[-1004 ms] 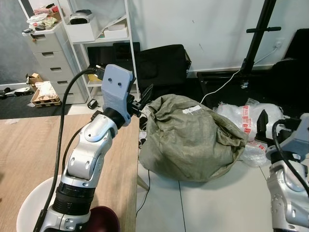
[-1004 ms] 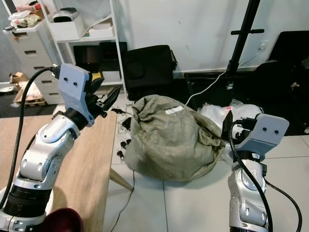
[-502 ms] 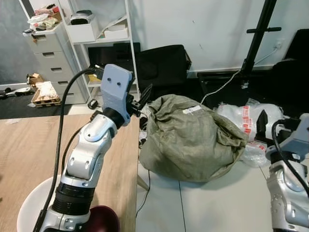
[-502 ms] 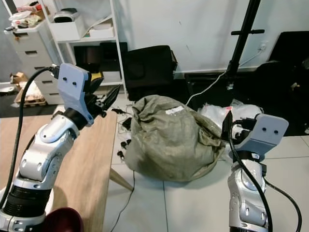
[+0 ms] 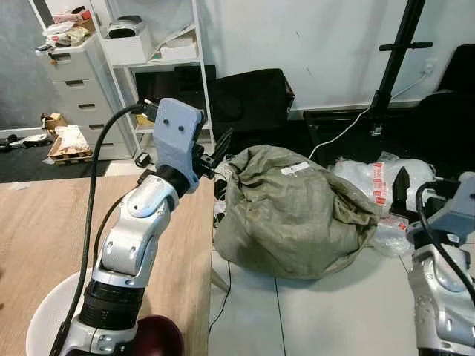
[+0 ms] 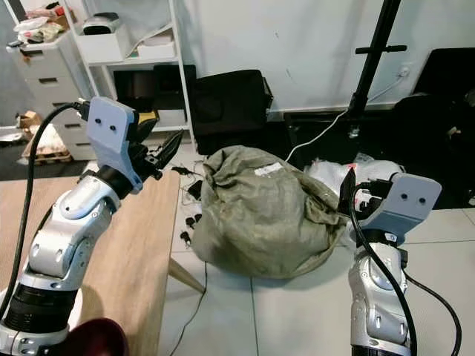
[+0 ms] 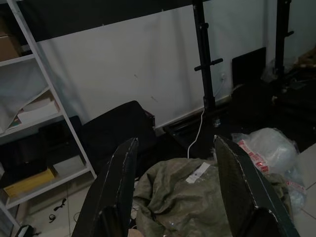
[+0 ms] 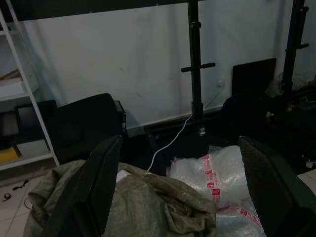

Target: Setting the table

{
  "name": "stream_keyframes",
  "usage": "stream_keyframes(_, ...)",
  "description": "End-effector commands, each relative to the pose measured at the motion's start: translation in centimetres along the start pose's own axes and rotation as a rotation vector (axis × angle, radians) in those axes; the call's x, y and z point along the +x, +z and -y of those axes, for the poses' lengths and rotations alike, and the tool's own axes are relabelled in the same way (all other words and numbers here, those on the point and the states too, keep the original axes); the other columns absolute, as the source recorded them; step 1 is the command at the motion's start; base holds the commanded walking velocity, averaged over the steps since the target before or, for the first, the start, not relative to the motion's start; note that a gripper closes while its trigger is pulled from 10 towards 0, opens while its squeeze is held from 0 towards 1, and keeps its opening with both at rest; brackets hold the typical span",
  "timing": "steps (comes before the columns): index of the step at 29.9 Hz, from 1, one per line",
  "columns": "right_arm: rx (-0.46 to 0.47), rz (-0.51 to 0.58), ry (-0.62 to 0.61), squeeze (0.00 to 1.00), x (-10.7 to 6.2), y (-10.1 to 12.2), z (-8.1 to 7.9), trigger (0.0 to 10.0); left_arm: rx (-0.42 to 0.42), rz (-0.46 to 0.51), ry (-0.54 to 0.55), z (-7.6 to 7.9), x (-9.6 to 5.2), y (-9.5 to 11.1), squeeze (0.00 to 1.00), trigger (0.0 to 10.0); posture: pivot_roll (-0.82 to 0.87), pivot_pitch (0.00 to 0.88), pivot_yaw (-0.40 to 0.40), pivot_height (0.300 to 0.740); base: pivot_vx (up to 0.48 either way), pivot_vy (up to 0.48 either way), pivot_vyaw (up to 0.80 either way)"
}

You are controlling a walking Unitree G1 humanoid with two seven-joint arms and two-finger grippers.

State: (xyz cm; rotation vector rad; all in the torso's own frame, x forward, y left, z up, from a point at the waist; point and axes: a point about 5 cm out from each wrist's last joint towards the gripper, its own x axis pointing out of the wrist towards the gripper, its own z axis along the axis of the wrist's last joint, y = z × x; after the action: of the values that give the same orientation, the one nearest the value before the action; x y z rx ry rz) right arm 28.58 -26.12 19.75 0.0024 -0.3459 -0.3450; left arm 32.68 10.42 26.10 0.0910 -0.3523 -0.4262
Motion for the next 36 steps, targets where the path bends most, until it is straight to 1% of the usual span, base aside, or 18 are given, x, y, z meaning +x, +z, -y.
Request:
stream_keyframes(1,-0.003,-0.008,0.000,0.00,0.10,-0.27,-0.01,10.0,-0.001,-0.019,0.029,-0.51,-0.16,-0.60,0.00,10.0,-0.11,0.000,0.157,0.740,0.000,0.000,0.00)
stream_keyframes(9,-0.001,-0.015,0.015,0.00,0.09,-0.38,-0.40,10.0,0.004,-0.042,0.049,-0.66,-0.46,-0.98,0.00,10.0,-0.10,0.000,0.153,0.740,0.000,0.000,0.00)
stream_keyframes(19,0.003,-0.027,0.013,0.00,-0.48,-0.70,-0.55,10.0,0.005,-0.050,0.064,-0.76,-0.32,-1.20,0.00,10.0,-0.10,0.000,0.164,0.740,0.000,0.000,0.00)
stream_keyframes(21,0.004,-0.028,0.012,0.00,-0.52,-0.72,-0.53,10.0,0.006,-0.051,0.070,-0.83,-0.27,-1.23,0.00,10.0,-0.10,0.000,0.164,0.740,0.000,-0.240,0.00)
stream_keyframes(32,0.003,-0.027,0.005,0.00,-0.45,-0.68,-0.36,10.0,0.008,-0.052,0.077,-0.99,-0.18,-1.20,0.00,10.0,-0.10,0.000,0.168,0.740,0.259,-0.275,0.00)
stream_keyframes(36,0.002,-0.027,0.004,0.00,-0.49,-0.70,-0.36,10.0,0.008,-0.051,0.077,-1.01,-0.12,-1.21,0.00,10.0,-0.11,0.000,0.169,0.740,0.250,0.000,0.00)
